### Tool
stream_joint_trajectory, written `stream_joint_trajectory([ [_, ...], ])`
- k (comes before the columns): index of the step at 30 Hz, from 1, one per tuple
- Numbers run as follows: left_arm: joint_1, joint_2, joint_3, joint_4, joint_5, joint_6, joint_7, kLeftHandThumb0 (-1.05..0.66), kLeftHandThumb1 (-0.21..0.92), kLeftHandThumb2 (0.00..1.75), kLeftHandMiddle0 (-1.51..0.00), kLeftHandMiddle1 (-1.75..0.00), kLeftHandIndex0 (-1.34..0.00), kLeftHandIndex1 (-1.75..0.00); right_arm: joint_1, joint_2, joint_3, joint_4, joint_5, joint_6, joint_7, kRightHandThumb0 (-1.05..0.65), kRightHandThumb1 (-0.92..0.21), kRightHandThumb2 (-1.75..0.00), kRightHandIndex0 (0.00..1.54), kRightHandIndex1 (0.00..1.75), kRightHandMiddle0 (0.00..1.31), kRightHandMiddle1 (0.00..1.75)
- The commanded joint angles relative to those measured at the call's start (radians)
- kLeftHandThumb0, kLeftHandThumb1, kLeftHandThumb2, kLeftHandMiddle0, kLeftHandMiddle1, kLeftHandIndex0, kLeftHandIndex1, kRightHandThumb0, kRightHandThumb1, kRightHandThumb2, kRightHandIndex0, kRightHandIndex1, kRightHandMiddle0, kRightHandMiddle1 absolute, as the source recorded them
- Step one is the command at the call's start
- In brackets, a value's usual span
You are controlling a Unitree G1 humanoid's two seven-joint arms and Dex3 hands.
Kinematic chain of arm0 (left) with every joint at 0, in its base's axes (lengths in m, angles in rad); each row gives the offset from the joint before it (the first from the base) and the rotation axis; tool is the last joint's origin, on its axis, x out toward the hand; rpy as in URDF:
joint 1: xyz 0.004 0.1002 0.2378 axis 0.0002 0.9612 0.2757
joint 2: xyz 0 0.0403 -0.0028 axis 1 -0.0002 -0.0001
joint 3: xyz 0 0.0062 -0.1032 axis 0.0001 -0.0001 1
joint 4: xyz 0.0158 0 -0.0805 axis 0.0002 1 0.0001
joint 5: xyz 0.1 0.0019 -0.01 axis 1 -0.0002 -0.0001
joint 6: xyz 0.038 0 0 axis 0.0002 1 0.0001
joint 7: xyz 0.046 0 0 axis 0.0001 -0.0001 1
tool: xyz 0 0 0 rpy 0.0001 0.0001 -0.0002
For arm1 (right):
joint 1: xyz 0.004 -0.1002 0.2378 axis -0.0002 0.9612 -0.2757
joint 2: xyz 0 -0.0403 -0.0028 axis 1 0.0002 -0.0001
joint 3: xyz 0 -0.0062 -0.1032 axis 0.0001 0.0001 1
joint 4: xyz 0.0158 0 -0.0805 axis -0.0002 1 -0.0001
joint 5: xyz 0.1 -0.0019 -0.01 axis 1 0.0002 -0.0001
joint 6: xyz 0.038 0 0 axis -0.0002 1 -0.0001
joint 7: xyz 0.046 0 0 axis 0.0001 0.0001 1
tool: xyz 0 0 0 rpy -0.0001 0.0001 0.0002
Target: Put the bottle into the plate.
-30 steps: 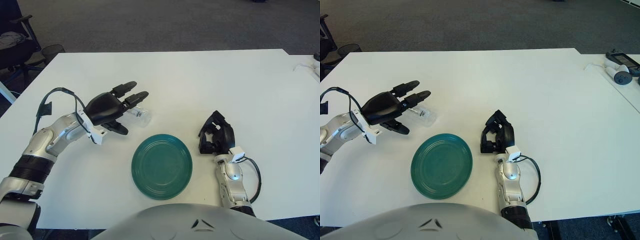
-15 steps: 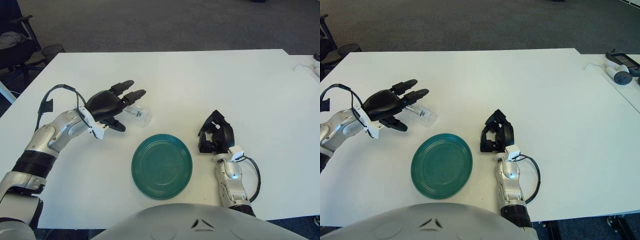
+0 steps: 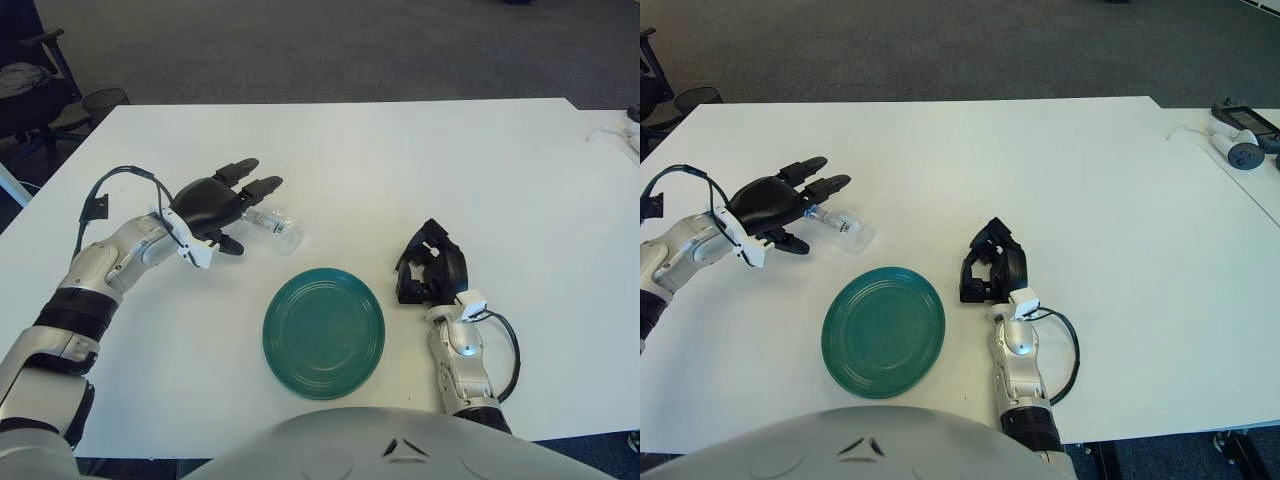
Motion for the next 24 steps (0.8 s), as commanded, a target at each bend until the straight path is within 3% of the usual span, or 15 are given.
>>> stream_joint_trajectory([
  [1, -0.039, 0.009, -0.023, 0.033, 0.021, 0.004, 0.011, -0.90, 0.54, 0.56, -0.06, -0.02, 0.00, -0.25, 0.069, 0.017, -0.009, 0.118, 0.010, 0.064, -0.006, 0.00, -0.01, -1.62, 0.90, 1.60, 0.61, 1.75],
  [16, -0.128, -0.008, -0.123, 0.167, 0.055, 0.002, 0.007, -0.84, 0.58, 0.56, -0.11, -0.04, 0.00, -0.10, 0.071, 0.017, -0.011, 0.117, 0.008, 0.049, -0.007, 0.00, -0.01, -1.62, 0.90, 1.60, 0.61, 1.75],
  [24, -0.153, -0.023, -0.156, 0.214, 0.047, -0.008, 0.011, -0.81, 0.57, 0.56, -0.16, -0.05, 0.00, -0.12, 0.073, 0.014, -0.012, 0.116, 0.007, 0.050, -0.005, 0.00, 0.00, -1.63, 0.90, 1.60, 0.62, 1.75],
])
